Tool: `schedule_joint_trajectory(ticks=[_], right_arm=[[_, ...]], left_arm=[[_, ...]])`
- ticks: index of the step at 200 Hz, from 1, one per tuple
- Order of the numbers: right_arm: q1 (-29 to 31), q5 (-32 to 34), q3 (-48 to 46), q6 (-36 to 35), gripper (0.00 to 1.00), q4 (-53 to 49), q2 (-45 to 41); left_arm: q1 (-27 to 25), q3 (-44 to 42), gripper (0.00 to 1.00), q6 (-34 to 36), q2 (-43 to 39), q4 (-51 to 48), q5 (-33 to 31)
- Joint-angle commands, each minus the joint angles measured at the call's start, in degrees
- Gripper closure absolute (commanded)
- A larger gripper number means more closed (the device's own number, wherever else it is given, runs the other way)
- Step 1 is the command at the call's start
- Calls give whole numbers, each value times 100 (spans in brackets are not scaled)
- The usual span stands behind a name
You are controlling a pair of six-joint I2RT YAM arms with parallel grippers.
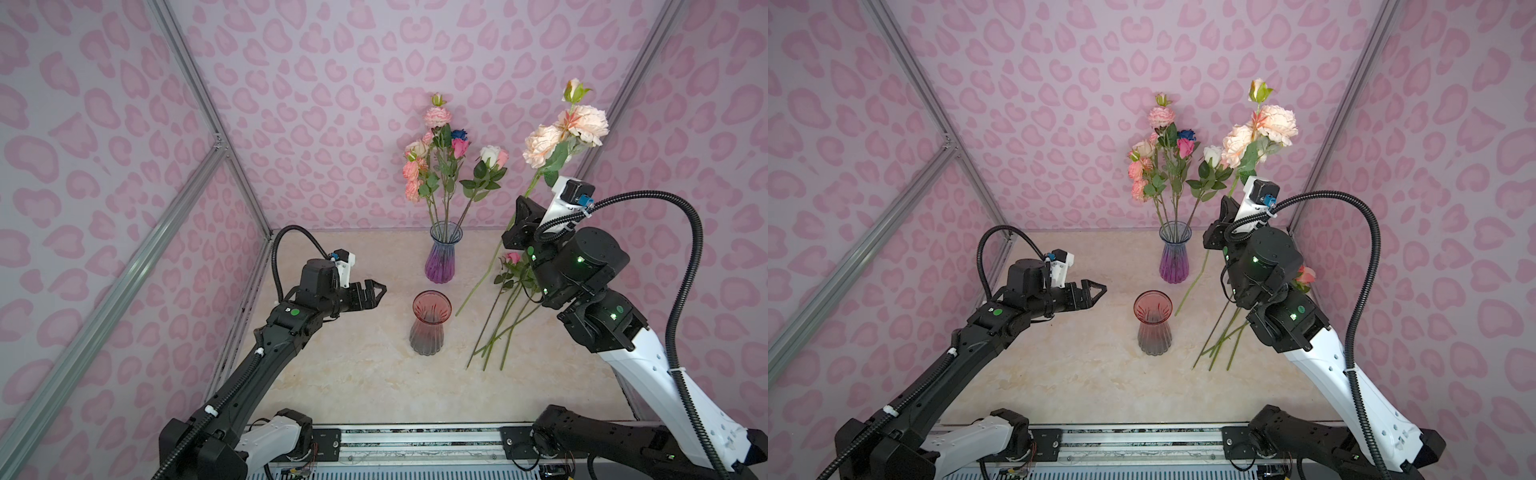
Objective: Arrange the flowers into the vase
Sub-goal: 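Carry the peach rose over the pink-red vase with the right gripper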
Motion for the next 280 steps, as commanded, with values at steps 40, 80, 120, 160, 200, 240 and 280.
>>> schedule_joint_trajectory(ticks=[40,80,120,160,200,240,280], right_arm=[[251,-208,351,-272,100,679,846],[607,-232,-600,98,100,692,933],[931,-319,-1244,320,97,481,1128],[1037,-628,-1569,515,89,365,1194],[1124,-969,-1709,649,81,342,1280],[1274,-892,-1897,689,78,366,1122],[1340,-832,-2138,810,73,292,676]], left_arm=[[5,8,4,30,38,181,156],[10,6,4,23,10,177,160],[6,4,4,-7,29,187,223],[11,-2,4,-5,38,199,223],[10,8,4,-13,97,200,225],[8,6,4,-14,143,202,230],[9,15,3,-14,202,206,248]])
